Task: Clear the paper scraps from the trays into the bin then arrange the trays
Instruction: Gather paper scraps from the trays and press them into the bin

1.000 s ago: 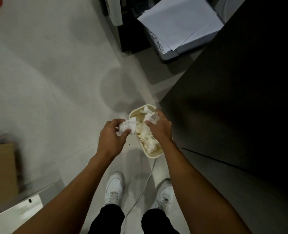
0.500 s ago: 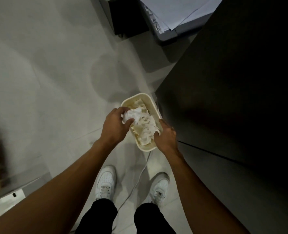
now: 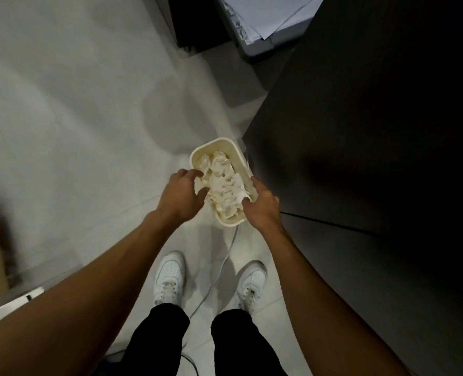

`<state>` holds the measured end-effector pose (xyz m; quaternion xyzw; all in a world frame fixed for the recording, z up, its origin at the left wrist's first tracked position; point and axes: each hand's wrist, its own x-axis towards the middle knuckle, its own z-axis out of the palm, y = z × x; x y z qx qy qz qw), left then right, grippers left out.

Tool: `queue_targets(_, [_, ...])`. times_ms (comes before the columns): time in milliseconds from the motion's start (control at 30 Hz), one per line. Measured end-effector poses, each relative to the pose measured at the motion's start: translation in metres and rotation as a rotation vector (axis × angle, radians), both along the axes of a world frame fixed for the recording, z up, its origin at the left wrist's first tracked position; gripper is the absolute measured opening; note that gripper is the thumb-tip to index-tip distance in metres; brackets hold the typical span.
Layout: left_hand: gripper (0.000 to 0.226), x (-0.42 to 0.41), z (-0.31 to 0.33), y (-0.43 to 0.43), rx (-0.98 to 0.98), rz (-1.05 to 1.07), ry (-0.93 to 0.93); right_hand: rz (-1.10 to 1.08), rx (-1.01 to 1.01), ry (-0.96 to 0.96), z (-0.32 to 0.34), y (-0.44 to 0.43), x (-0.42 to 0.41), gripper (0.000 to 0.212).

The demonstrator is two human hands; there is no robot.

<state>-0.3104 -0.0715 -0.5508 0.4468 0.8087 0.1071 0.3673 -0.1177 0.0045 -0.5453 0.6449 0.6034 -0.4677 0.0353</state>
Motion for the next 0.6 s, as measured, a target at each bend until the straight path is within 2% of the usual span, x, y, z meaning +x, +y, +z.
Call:
queue_targets(300, [0.043,0.003,0.136,-0.008,0.098,0.061,-0.096,-0.118,0.011,0.118,0.143,-0.012,-0.014,0.063])
queue_targets(600, [0.043,0.008,0.321,0.002,0.279,0.036,-0.184,-0.247,0.206,0.268,0.326,-0.026,-0.012,0.062])
